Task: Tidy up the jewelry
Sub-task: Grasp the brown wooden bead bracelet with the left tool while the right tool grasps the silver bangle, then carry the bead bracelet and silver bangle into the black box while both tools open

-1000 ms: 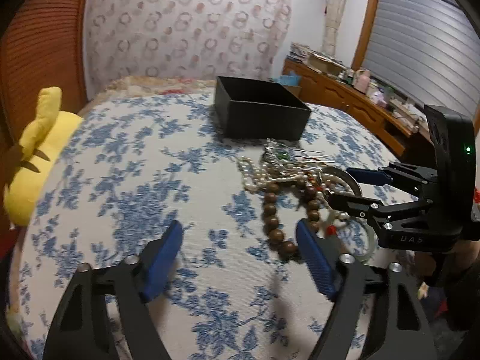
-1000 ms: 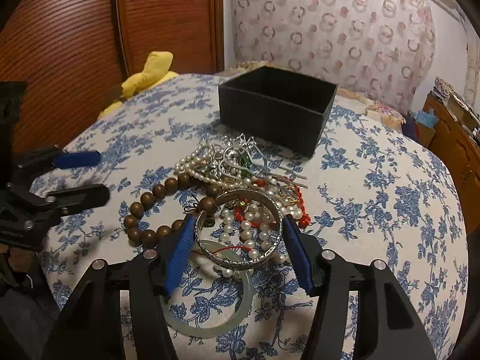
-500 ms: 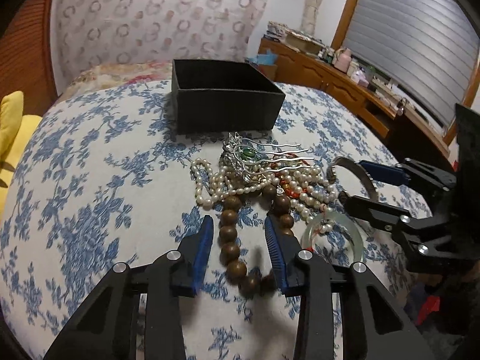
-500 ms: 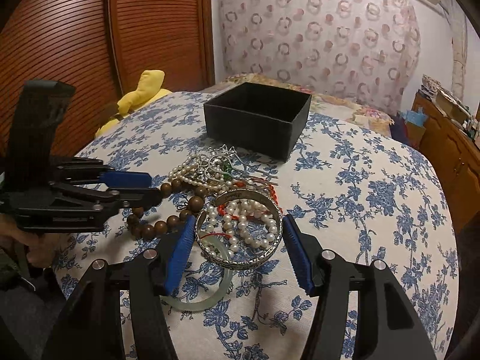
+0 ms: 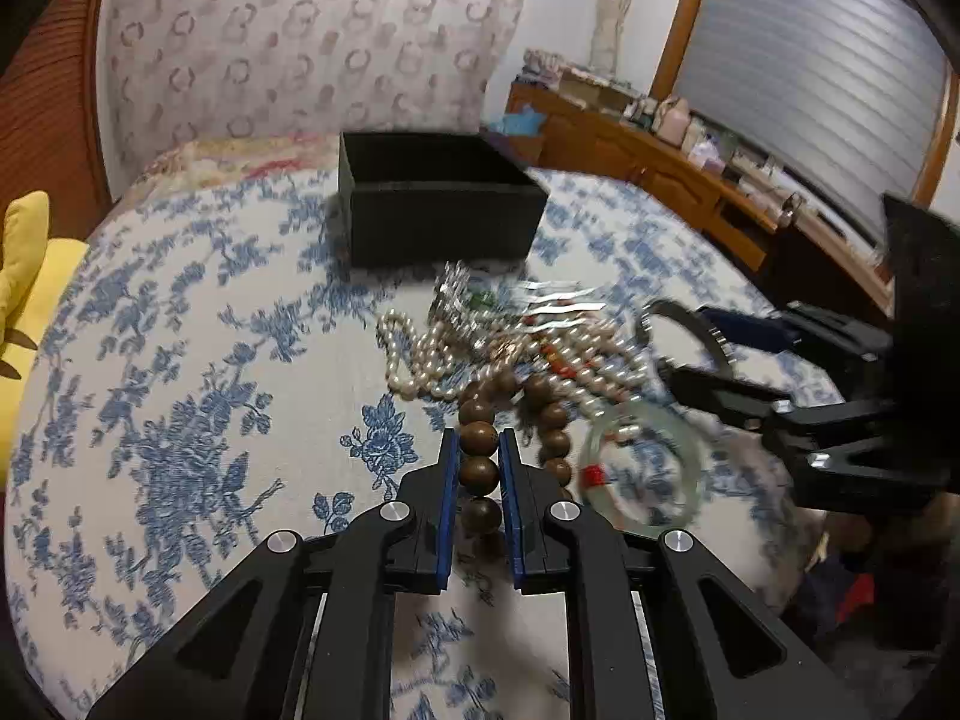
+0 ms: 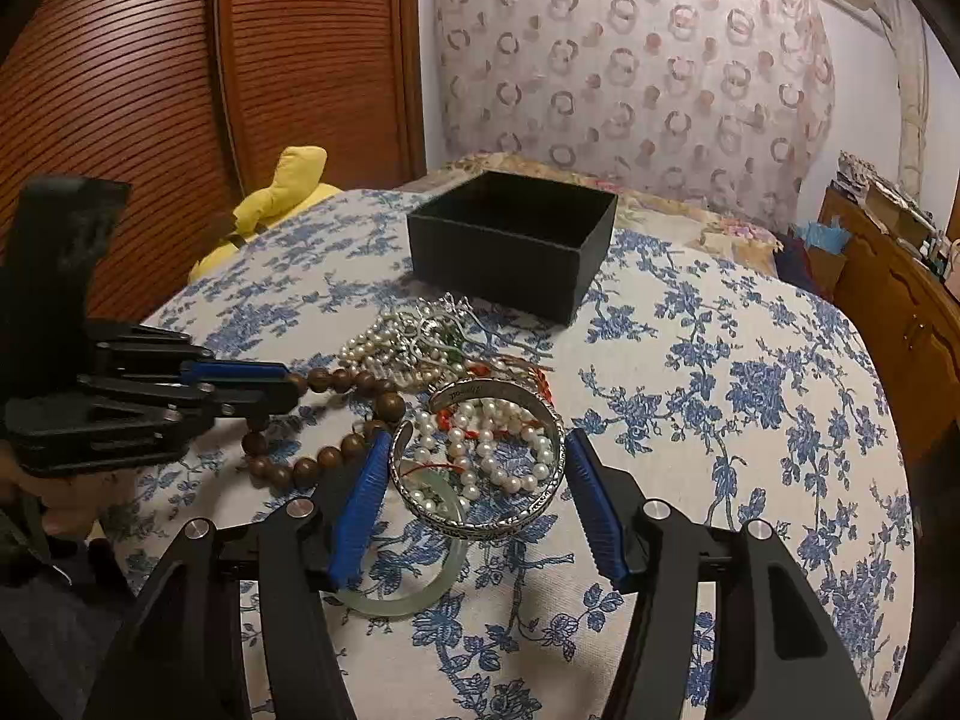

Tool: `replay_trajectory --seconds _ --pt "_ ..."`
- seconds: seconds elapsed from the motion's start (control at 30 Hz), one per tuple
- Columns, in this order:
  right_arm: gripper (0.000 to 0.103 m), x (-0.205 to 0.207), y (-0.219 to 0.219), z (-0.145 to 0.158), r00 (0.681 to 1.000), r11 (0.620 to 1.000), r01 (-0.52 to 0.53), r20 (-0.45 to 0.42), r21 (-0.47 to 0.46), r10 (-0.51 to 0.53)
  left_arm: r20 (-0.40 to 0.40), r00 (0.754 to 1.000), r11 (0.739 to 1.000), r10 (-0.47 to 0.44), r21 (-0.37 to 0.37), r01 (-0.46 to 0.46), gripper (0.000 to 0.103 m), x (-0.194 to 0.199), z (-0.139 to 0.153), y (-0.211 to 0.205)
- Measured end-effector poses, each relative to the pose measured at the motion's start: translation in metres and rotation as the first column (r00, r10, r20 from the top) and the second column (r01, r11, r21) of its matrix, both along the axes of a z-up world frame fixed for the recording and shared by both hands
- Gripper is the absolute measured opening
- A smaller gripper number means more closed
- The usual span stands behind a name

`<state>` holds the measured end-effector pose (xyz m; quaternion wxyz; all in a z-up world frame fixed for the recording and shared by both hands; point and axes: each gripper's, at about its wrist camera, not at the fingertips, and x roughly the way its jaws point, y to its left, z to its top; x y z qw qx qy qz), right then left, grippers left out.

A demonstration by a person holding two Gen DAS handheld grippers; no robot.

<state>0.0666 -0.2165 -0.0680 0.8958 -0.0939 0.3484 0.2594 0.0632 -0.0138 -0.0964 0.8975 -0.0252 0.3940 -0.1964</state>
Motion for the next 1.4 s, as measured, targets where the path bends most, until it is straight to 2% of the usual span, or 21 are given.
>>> replay_trajectory --seconds 0.2,0.57,1.0,1.27,1.4 --pt "0.062 -0.002 0.001 0.01 1.0 1.0 -0.006 0.022 0.009 0.006 0.079 0.997 0.999 0.001 -0.035 0.002 0.012 -0.009 0.031 -0.001" --pt "0.062 0.018 0.004 0.025 0.998 1.0 -0.001 0.061 0.004 0.001 0.188 0.982 1.0 0.006 -0.032 0.0 0.012 0.001 0.07 -0.003" --pt "0.062 0.059 0.007 0.054 0.993 1.0 0.005 0.115 0.022 -0.008 0.262 0.964 0.999 0.043 -0.037 -0.034 0.012 0.038 0.116 0.007" --pt "0.062 0.099 0.015 0.065 0.989 0.999 0.005 0.144 0.044 -0.011 0.267 0.961 0.996 0.074 -0.068 -0.057 0.012 0.068 0.136 0.018" --pt "0.062 0.12 0.023 0.065 0.989 0.999 0.002 0.15 0.038 -0.008 0.274 0.958 0.995 0.089 -0.058 -0.076 0.012 0.082 0.142 0.021"
